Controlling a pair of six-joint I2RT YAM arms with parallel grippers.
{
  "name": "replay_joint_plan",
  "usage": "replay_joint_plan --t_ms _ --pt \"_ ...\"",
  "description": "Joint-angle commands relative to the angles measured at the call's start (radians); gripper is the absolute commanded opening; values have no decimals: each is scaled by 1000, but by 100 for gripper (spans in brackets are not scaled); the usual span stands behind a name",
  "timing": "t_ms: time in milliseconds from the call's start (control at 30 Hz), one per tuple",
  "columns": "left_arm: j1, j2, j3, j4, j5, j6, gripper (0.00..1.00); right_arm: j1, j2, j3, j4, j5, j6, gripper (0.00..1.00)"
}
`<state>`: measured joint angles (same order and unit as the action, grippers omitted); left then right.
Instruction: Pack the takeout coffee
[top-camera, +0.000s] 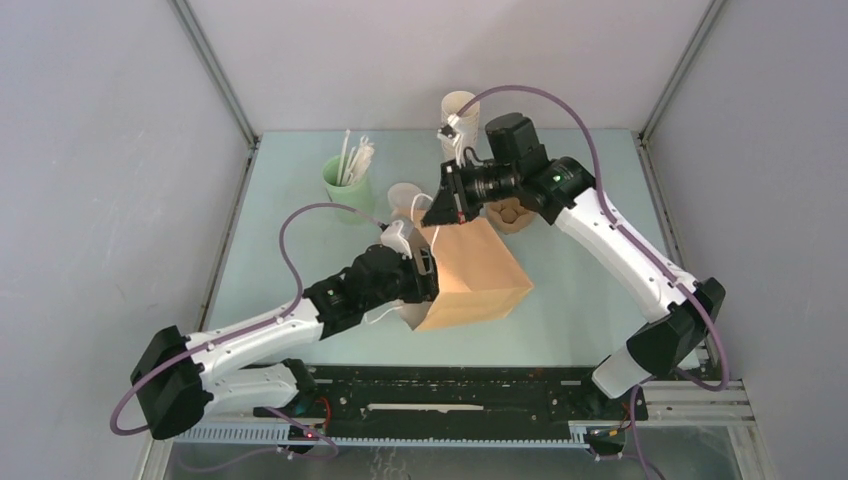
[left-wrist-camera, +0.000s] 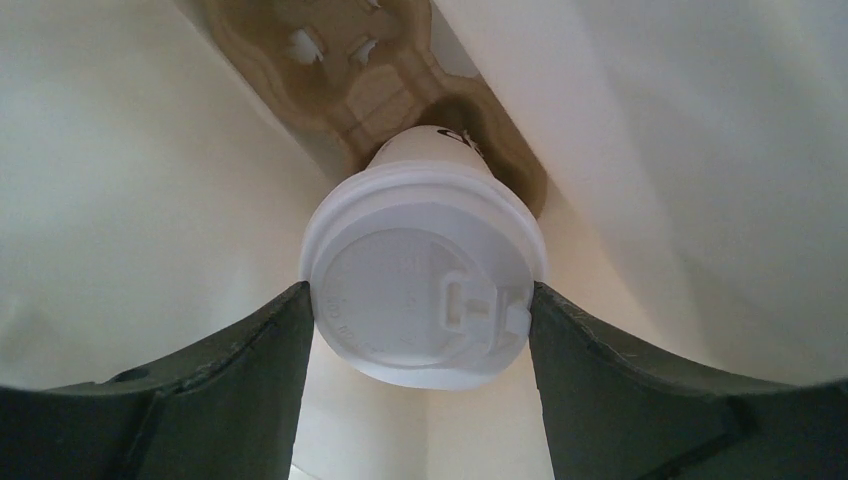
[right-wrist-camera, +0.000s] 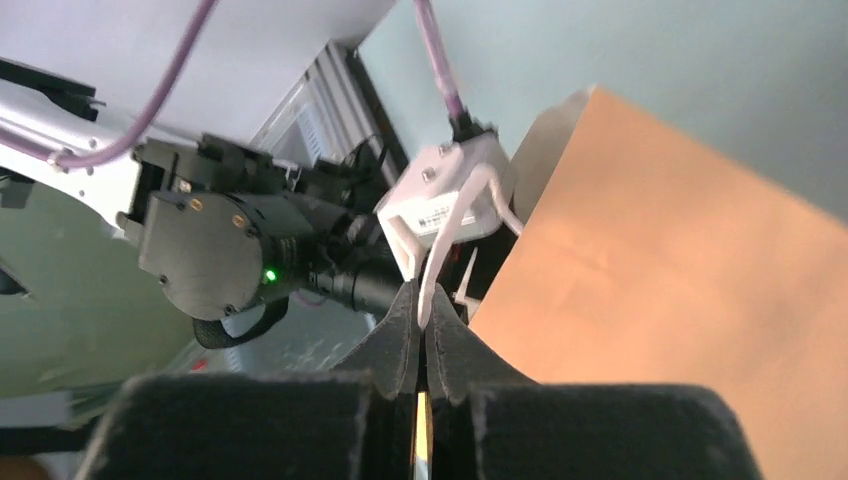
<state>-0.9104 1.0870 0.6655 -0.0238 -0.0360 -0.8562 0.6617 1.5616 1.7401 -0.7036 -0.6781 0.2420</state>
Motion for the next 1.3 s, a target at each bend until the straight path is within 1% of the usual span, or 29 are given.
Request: replay_joint_plan --t_ms 0,67,167,233,333,400,500,600,633,800,900,967,1133,1267 --pt "2 -22 0 40 28 10 37 3 -61 -107 2 -49 114 0" --pt "6 -44 -1 -6 19 22 37 -2 -104 -189 -24 -29 82 0" --pt "27 -90 -5 -74 28 42 37 25 -144 -255 -53 -21 15 0" --pt "49 -124 -12 -106 74 54 38 29 -169 -297 -20 -35 7 0" --pt "69 -173 -29 -138 106 68 38 26 -197 -344 35 -57 -4 0" --pt "70 -194 -61 -93 118 53 38 16 -192 -356 89 -59 57 0" --pt "70 -179 -104 4 146 12 38 15 -176 -359 216 -71 208 0" --pt "70 -176 -134 94 118 -15 38 20 -172 -389 356 -81 331 0" --pt "70 -173 -135 117 106 -12 37 19 -172 -397 380 -81 354 0" --pt "70 -130 -142 229 68 -32 38 1 -169 -409 396 -95 381 0" --pt "68 -73 -120 274 91 -32 38 -25 -188 -436 412 -121 385 0" --pt "69 -31 -104 293 115 -33 38 -46 -205 -461 450 -154 391 0" --pt "70 34 -87 348 127 -36 38 -104 -220 -521 538 -211 438 0" --pt "70 93 -61 384 157 -43 38 -125 -229 -541 568 -234 448 0"
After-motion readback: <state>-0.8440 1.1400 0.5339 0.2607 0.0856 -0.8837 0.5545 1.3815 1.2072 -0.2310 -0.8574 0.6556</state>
